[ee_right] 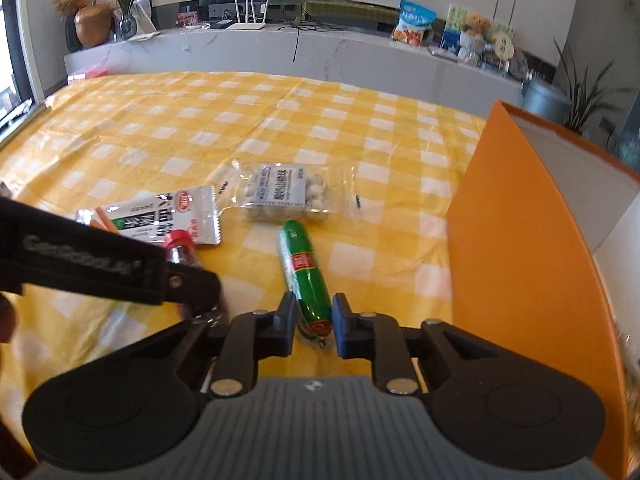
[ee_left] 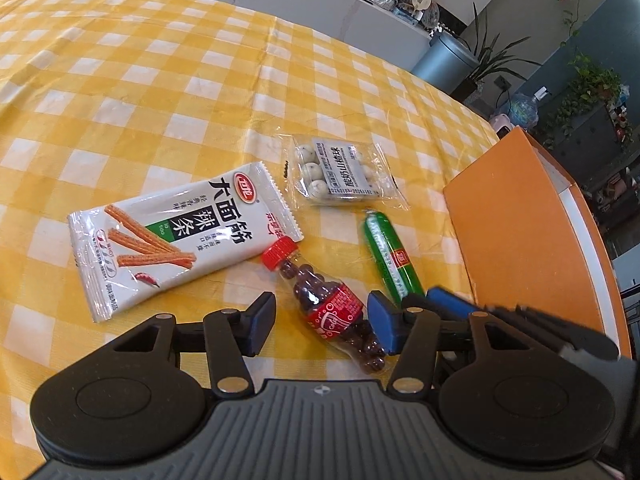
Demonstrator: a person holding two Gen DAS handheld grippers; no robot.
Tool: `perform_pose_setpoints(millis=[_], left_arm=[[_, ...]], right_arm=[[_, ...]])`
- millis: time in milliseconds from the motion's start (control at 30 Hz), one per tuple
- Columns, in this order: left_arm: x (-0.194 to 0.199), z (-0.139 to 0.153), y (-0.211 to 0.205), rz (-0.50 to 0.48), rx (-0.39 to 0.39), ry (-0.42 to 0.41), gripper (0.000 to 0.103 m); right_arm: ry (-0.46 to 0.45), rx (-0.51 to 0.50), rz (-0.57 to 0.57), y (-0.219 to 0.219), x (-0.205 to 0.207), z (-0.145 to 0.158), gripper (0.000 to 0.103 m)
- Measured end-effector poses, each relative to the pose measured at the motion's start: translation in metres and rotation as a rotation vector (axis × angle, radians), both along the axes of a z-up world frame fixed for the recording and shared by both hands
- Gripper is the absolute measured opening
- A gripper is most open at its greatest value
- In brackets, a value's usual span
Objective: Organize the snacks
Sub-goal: 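Grasp the cola bottle with the left tool while the right tool grasps the green sausage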
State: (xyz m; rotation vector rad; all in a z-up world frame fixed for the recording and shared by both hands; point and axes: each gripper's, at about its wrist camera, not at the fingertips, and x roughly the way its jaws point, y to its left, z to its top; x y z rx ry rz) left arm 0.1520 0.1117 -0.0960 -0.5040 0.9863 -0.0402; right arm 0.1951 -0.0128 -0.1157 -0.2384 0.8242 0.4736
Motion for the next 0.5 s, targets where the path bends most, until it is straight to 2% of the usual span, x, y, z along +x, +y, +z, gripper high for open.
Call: perform_pose_setpoints(millis=[200,367,500], left_arm=[[0.004,0.000,-0.006,-0.005,0.008,0.006,0.059],[0.006,-0.001,-0.011,-0.011,0.026,-0.001,0.059],[0.007,0.001,-0.020,-0.053,0.090,-0.013,0.056]], right_arm=[[0.081,0.093,-0.027,-0.008,-0.009,0.003,0.011],[0.074,0.089,-0.034,-0.012,-0.015,0.001,0.012],[0.051,0.057,-0.056,-0.015,-0.018,0.001,0.016]])
